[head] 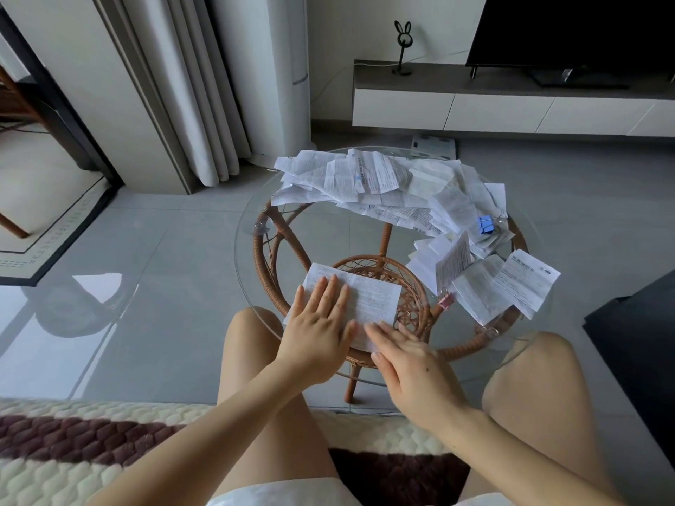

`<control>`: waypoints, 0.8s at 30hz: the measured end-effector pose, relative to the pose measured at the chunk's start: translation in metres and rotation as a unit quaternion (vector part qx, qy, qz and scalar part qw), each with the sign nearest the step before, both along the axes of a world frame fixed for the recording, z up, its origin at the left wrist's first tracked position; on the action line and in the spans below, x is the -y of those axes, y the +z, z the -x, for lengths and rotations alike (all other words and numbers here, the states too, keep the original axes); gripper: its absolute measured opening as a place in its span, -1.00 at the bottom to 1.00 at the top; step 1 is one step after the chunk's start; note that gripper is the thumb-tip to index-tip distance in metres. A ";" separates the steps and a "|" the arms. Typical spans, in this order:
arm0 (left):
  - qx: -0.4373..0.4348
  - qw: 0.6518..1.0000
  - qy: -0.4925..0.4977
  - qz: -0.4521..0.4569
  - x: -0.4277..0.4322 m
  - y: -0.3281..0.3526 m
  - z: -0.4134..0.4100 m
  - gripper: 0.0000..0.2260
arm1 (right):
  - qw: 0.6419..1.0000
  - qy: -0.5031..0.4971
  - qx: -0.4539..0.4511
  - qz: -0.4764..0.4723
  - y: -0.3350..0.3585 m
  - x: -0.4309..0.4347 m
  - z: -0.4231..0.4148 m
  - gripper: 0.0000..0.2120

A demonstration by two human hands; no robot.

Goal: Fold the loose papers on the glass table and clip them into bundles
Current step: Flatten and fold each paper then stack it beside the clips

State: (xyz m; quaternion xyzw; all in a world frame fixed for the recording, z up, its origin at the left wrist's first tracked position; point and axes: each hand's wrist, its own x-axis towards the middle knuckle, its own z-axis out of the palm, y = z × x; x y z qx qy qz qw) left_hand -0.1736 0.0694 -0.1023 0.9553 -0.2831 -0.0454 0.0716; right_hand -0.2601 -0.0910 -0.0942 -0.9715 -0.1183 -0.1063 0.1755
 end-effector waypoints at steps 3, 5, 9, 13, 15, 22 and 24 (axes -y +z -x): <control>0.015 0.999 -0.027 0.035 -0.009 -0.003 -0.002 -0.31 | 0.996 0.040 -0.009 0.083 -0.002 0.007 0.001 -0.61; 0.019 0.998 -0.042 0.054 -0.015 -0.003 -0.003 -0.40 | 0.988 0.051 -0.016 0.146 -0.001 0.008 0.001 -0.61; 0.012 0.998 -0.055 0.041 -0.024 -0.003 -0.006 -0.43 | 0.983 0.042 -0.012 0.181 0.001 0.009 -0.001 -0.59; -0.003 1.000 -0.030 0.000 -0.043 0.001 -0.010 -0.45 | 0.982 0.056 0.000 0.182 0.002 0.013 -0.001 -0.60; -0.004 1.000 -0.027 -0.009 -0.047 0.003 -0.011 -0.42 | 0.984 0.062 0.001 0.169 0.001 0.016 0.001 -0.61; -0.030 0.994 -0.074 0.074 -0.063 -0.005 -0.025 -0.48 | 0.990 0.066 -0.008 0.121 -0.001 0.031 0.017 -0.60; -0.045 0.989 -0.078 0.115 -0.068 -0.004 -0.029 -0.61 | 0.992 0.063 -0.014 0.111 -0.001 0.031 0.017 -0.60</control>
